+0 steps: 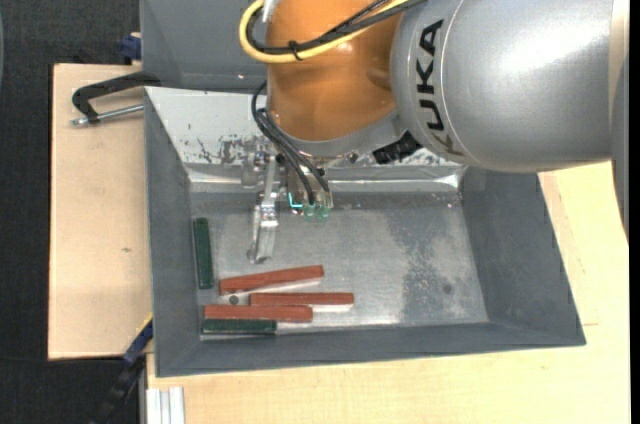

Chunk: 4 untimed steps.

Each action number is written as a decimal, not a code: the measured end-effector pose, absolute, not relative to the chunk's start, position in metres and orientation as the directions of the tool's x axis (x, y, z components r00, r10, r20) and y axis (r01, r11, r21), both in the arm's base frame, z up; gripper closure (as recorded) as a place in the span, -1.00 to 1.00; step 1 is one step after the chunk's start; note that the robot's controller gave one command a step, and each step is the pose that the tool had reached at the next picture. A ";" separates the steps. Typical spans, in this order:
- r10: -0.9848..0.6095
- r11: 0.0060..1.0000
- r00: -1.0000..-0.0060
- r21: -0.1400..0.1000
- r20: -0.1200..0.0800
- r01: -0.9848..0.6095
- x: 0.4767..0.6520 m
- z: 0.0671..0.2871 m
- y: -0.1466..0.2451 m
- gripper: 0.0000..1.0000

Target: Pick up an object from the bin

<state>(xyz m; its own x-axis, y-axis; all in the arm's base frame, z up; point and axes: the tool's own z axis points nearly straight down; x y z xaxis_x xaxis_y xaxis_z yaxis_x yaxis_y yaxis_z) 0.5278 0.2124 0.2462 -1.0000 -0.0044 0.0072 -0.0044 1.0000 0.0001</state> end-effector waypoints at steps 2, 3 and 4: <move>-0.023 1.000 -1.000 0.004 -0.007 -0.023 0.520 0.202 0.221 -1.00; 0.097 0.995 -0.995 0.003 -0.002 0.097 0.518 0.142 0.201 -1.00; 0.077 0.997 -0.997 0.000 0.002 0.077 0.509 0.115 0.200 -1.00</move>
Offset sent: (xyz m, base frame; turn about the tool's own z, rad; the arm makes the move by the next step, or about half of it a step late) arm -0.0264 0.0207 -0.1223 -0.0497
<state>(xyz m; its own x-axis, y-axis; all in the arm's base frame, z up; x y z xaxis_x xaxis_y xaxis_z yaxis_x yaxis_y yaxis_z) 0.5089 0.2001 0.1152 -0.9970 0.0770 0.0020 0.0770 0.9970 -0.0003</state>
